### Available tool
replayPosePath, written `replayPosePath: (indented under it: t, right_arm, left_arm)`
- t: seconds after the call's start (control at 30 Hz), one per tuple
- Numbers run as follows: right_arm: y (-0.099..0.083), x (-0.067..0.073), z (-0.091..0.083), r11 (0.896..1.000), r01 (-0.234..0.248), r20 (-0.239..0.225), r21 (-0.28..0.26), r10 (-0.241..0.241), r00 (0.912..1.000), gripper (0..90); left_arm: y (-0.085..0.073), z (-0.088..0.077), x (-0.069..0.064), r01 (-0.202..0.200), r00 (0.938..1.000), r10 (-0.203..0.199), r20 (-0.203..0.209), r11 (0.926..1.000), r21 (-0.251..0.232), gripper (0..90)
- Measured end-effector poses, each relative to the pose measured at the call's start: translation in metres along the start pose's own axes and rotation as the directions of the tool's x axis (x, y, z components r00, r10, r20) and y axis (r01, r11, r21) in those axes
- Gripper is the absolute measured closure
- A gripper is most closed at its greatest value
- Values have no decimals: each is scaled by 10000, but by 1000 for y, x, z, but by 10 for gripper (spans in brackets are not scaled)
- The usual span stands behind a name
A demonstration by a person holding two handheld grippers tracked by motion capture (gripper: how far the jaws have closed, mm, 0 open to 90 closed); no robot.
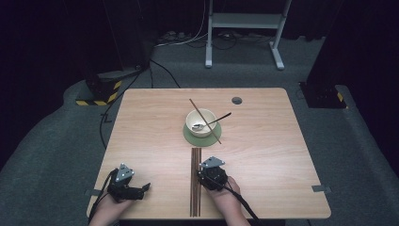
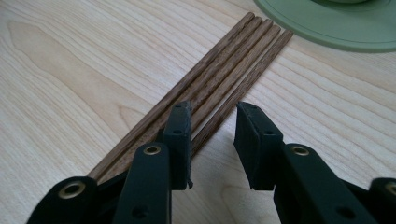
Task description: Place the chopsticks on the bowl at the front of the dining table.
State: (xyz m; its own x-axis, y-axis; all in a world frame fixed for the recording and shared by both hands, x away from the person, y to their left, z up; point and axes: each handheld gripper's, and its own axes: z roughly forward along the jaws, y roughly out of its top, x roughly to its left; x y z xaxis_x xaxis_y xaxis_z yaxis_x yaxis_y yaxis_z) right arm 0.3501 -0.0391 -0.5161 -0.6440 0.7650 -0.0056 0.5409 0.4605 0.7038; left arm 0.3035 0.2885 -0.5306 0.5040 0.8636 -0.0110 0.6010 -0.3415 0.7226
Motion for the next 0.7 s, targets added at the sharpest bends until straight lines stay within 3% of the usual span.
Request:
replayPosePath:
  t: [0.27,0.4,0.7]
  right_arm:
    - [-3,-6,-2,9997,-239,204,111,237,9995,671]
    - [-4,-8,-2,9999,-86,280,124,82,9996,674]
    - [-8,-19,-8,9979,-609,458,235,598,9972,748]
  left_arm:
    - [0,0,0,0,10000,0,1,10000,-3,51]
    - [0,0,0,-4,10000,4,11,10000,3,51]
    - [0,0,0,2,10000,-2,31,10000,-2,51]
